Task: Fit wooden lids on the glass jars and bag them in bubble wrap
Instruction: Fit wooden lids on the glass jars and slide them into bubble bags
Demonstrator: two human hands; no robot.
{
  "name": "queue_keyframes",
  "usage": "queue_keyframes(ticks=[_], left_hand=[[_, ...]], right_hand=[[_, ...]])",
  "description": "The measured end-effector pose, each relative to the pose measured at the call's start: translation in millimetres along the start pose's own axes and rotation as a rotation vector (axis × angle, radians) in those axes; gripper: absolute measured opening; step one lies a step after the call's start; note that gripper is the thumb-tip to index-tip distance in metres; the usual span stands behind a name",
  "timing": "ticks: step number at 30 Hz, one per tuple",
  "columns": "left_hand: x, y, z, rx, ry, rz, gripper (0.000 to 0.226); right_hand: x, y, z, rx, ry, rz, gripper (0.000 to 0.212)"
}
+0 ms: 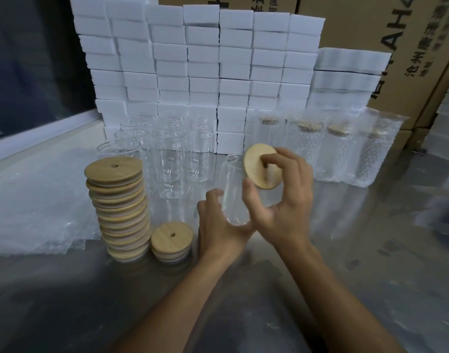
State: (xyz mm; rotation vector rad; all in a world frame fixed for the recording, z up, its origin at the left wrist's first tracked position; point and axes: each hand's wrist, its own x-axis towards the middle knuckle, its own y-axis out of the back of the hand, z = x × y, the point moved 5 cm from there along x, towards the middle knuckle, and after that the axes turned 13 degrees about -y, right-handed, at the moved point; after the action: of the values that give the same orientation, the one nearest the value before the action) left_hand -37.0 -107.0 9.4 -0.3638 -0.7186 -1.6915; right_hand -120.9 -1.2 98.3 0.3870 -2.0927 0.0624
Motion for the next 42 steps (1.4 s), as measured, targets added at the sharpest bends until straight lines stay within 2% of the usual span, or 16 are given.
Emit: queue_keyframes(ticks=[5,9,11,14,19,23,25,27,30,32,34,38,40,42], left_hand=[[-3,-3,6,-0.023,-0.042,-0.03,0.086],[-4,1,18,0.115,-0.12,-0.054,0.089],[-5,4,23,0.162,-0.133,-0.06,0.092],[-4,6,28,0.165,-0.151,-0.057,0.093],[-5,4,28,0.035,-0.107,-0.105,0.094],[-7,-4,27,-0.255,-0.028,-0.275,0.083],[-9,-8,30,-0.321,-0.012,-0.333,0.078],[-11,-5,35,-0.169,-0.053,-0.283,0.078],[-11,6,49,0.341,-0.263,-0.12,0.089],[-10,11,56,0.413,-0.315,-0.1,0.091],[-7,12,56,0.247,-0.242,-0.172,0.086],[-9,-1,53,-0.493,0.094,-0.469,0.075],[-12,-5,55,-0.61,0.141,-0.583,0.072],[-12,-6,54,-0.537,0.093,-0.543,0.073]], right_hand=[[5,6,20,0.043,-0.15,-0.056,0.037],[5,3,28,0.106,-0.247,-0.13,0.038],[6,2,32,0.164,-0.308,-0.159,0.038],[8,0,37,0.326,-0.464,-0.203,0.027],[11,-2,40,0.496,-0.637,-0.266,0.026],[13,0,48,0.64,-0.792,-0.375,0.025],[14,1,50,0.689,-0.855,-0.41,0.03],[13,1,52,0.683,-0.9,-0.378,0.028],[9,-1,55,0.684,-0.946,-0.295,0.017],[8,-3,54,0.703,-0.959,-0.284,0.017],[11,-2,51,0.751,-0.98,-0.313,0.022],[16,0,48,0.959,-1.004,-0.429,0.023],[16,0,47,1.021,-1.016,-0.47,0.028],[16,1,45,1.004,-1.015,-0.477,0.03]])
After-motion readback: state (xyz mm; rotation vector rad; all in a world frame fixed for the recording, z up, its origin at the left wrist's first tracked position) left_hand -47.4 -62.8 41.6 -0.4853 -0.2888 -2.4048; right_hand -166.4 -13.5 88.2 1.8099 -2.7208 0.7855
